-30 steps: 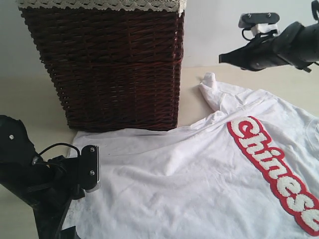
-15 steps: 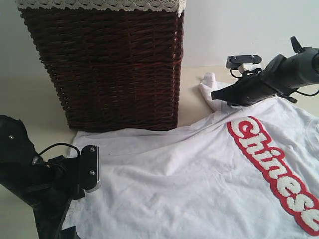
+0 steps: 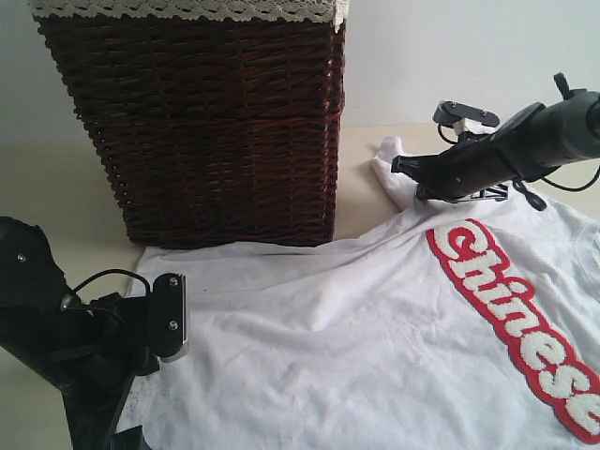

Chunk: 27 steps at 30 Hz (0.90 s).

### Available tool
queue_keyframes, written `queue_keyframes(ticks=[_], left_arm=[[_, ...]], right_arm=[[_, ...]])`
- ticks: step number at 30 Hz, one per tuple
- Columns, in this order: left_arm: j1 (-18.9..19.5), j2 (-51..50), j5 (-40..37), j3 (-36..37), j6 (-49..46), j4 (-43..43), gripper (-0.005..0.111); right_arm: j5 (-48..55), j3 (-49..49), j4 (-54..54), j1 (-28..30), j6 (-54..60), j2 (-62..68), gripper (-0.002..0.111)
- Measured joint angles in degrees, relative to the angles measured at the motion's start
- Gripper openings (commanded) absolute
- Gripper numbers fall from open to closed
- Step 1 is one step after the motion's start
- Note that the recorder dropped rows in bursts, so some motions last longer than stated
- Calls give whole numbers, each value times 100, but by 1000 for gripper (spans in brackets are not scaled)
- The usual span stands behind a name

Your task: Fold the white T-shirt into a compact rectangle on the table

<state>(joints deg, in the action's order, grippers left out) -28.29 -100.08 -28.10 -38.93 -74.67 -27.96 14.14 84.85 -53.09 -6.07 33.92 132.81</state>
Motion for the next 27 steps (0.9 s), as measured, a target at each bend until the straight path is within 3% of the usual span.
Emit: queue_keyframes(ticks=[8, 18, 27], left_arm=[[0, 0, 0, 0, 0, 0, 92], [0, 0, 0, 0, 0, 0, 92], [0, 0, 0, 0, 0, 0, 92]], right_arm=[[245, 0, -618, 0, 244, 0, 0], [1757, 0, -3326, 0, 2478, 0, 0], [2063, 0, -3509, -47, 3078, -113, 0]])
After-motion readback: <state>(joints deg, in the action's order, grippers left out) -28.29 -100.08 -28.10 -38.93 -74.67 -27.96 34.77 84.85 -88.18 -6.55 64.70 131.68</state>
